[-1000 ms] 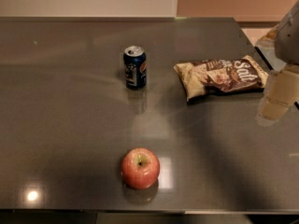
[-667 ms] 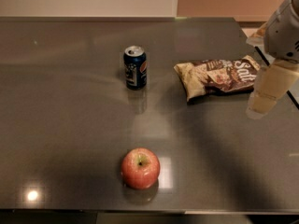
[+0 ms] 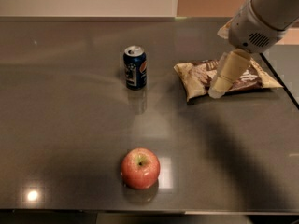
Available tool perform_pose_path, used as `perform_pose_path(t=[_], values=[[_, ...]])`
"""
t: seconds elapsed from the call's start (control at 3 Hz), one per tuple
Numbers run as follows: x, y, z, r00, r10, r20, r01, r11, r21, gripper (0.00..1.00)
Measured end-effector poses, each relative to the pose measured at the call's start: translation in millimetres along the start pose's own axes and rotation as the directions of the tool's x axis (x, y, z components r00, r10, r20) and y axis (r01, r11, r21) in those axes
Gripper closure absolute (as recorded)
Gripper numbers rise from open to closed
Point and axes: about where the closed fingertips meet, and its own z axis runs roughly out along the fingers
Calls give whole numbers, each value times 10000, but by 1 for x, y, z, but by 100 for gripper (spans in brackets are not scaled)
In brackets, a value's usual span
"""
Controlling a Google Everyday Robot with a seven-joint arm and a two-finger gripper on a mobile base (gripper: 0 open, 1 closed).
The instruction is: Knock pepsi can over
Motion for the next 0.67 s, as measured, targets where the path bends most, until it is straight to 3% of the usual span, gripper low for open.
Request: perform_pose_path(t=[0.33, 0.67], values=[[-29, -23, 26, 9929, 319, 1143, -328, 9994, 61, 0], [-61, -44, 50, 9640, 831, 2524, -836, 9965, -89, 0]])
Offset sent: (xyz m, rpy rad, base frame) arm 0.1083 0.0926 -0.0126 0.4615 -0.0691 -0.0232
